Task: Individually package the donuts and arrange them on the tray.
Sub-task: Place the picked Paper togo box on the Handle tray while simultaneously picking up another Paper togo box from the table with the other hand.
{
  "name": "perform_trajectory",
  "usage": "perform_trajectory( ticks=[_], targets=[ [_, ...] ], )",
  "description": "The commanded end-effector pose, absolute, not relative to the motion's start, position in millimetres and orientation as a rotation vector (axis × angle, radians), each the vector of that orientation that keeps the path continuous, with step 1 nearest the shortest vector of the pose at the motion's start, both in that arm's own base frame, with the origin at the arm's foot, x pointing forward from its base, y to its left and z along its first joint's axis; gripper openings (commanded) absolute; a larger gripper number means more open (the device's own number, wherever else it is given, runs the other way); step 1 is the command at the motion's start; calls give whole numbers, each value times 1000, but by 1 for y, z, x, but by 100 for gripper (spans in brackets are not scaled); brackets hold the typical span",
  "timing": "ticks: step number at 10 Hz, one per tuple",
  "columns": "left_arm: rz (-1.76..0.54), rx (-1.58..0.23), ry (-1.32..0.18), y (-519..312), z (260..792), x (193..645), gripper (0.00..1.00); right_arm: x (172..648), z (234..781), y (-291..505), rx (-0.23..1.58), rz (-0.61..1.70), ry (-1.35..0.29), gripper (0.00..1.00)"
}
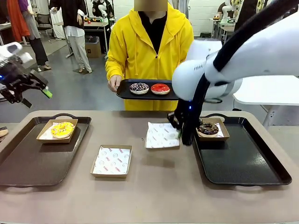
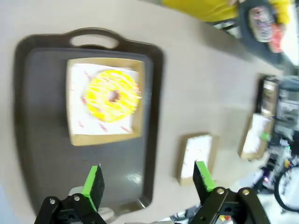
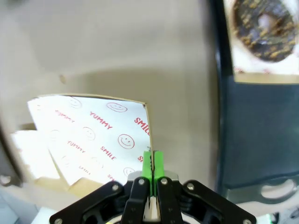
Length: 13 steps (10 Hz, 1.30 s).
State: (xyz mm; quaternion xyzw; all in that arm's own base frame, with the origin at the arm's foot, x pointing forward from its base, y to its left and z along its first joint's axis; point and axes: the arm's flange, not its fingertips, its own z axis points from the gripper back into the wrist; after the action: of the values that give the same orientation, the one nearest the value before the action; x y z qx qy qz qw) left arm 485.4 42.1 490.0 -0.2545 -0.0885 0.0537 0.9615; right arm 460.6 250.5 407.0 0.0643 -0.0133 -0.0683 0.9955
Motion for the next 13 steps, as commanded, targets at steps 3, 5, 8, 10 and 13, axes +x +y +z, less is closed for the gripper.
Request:
perform_trajectory(
  ticks=[3,5,8,10,13],
  targets=[
    [43,-891,-188,84,492,434,99,542,426,239,180,-181,59,0],
    [60,-1022,-172,97,487,418,99,575,431,241,160,-181,60,0],
    [125,-1078,-102,114,469,401,99,609,429,244,150,-134,55,0],
    [174,-1087,-72,126,458,394,99,619,426,250,154,-95,62,0],
    [224,-1085,-58,128,451,392,99,621,425,261,131,-16,86,0]
  ],
)
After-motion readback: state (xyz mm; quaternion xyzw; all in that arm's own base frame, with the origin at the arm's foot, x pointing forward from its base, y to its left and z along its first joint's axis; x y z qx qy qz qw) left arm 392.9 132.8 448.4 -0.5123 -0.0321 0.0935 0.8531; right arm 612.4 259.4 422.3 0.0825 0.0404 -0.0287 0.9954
